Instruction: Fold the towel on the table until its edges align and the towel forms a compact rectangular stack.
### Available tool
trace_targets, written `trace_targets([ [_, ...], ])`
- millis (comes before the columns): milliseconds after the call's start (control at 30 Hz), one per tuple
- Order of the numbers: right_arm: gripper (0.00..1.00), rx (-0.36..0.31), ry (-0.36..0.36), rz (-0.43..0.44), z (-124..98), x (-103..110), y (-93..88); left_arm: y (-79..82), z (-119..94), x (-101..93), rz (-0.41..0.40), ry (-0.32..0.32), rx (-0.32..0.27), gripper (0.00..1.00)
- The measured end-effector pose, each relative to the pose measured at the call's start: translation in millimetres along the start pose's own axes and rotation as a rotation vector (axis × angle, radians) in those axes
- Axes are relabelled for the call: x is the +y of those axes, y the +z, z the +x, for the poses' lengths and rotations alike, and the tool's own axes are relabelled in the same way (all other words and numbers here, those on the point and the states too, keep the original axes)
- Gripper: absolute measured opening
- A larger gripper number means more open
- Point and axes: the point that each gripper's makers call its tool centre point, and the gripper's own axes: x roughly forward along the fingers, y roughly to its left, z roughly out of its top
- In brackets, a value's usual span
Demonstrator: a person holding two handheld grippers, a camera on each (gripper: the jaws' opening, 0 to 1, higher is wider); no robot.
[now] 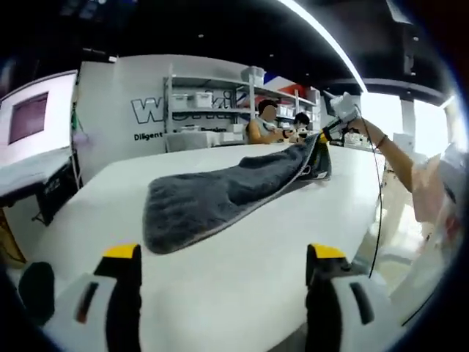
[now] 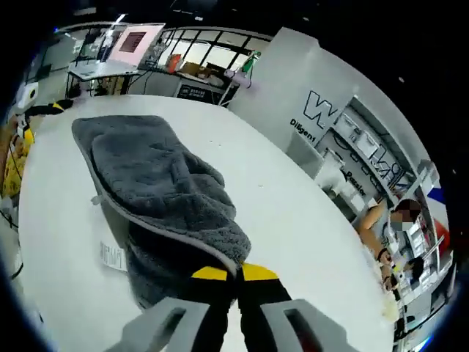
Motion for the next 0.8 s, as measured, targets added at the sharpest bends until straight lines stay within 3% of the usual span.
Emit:
trace_targets([
  [167, 0.03, -0.049, -0.046, -0.119, -3.2, -6.6, 36.1, -1.6, -4.0, 3.6, -0.003, 0.012, 0.004, 0.98],
  [367, 0.03, -0.205, -0.052, -0.218, -10.7, 3.1, 101.3, -4.3, -7.8, 6.1, 0.000, 0.020, 0.013, 0.97],
  [667, 0.03, -0.418, -0.031, -0.367, -23.8, 44.2, 199.7, -3.1, -12.3, 6.7, 0.002, 0.030, 0.008, 0.97],
  [800, 0.03, -0.518, -0.011, -0.418, -31.0, 72.7, 246.4, -3.2, -13.7, 6.8, 0.002, 0.034, 0.007, 0.96],
])
